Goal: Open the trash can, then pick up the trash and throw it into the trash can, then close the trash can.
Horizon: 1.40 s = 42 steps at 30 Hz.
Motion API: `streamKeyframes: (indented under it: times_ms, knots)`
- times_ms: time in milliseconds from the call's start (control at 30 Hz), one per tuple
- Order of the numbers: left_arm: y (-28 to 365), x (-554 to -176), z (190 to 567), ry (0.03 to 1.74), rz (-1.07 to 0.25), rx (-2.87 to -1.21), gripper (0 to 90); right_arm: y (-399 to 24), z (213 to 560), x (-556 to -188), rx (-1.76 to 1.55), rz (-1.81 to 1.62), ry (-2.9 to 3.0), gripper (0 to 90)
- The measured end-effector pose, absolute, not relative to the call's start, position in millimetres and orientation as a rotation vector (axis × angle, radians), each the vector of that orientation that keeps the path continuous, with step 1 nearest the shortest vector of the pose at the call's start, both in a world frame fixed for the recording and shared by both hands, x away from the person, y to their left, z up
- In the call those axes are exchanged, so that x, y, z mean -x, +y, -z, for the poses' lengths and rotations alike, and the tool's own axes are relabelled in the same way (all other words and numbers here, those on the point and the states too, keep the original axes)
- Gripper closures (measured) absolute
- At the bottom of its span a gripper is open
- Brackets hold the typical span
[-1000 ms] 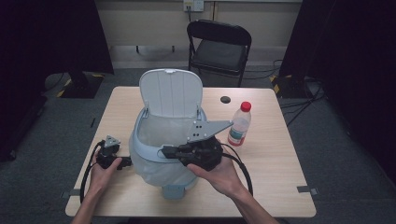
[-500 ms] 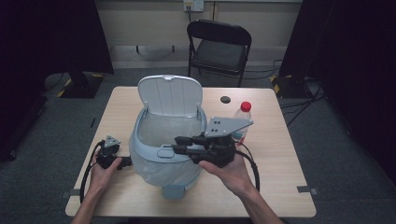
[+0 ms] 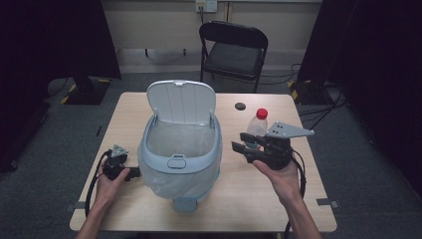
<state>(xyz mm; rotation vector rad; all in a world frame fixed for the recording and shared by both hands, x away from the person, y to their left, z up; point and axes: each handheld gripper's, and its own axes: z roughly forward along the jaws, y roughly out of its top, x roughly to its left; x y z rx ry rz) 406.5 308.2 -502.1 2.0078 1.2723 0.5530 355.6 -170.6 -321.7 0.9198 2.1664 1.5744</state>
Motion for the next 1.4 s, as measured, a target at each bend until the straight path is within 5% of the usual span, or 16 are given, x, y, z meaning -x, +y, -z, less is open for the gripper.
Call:
streamKeyframes:
  times_ms: [633,1400]
  knots:
    - [308.2,-406.5,502.1,1.273,-0.553,-2.008,14.6,-225.7,431.6,-401.8,-1.355,-1.203,2.122,20.0]
    - [308.2,-406.6,502.1,1.272,-0.553,-2.008,14.5,-221.6,462.9,-441.9,-1.333,-1.165,2.103,16.0]
